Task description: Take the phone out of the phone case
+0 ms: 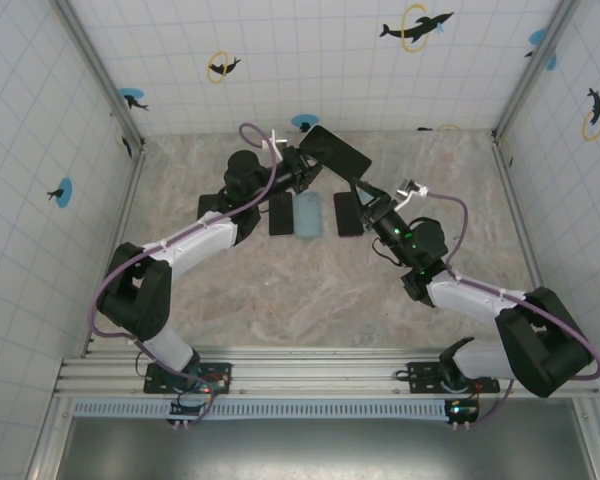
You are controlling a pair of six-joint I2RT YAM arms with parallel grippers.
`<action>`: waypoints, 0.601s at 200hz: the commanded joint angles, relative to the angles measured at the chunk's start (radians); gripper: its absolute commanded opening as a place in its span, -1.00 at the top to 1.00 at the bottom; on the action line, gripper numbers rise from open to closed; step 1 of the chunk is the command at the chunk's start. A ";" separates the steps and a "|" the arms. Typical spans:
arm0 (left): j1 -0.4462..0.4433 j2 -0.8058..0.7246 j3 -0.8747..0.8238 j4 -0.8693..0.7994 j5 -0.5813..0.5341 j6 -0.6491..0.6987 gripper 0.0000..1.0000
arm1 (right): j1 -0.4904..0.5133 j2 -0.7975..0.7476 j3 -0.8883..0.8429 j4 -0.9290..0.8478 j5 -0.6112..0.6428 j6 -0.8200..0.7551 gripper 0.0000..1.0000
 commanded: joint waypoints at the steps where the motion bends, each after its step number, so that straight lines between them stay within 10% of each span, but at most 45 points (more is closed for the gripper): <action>1: 0.007 -0.048 0.016 0.133 -0.004 -0.038 1.00 | -0.003 -0.018 -0.018 0.002 -0.017 -0.034 0.66; 120: 0.007 -0.053 0.006 0.306 0.027 -0.231 1.00 | -0.044 -0.056 0.012 -0.137 -0.123 -0.209 0.71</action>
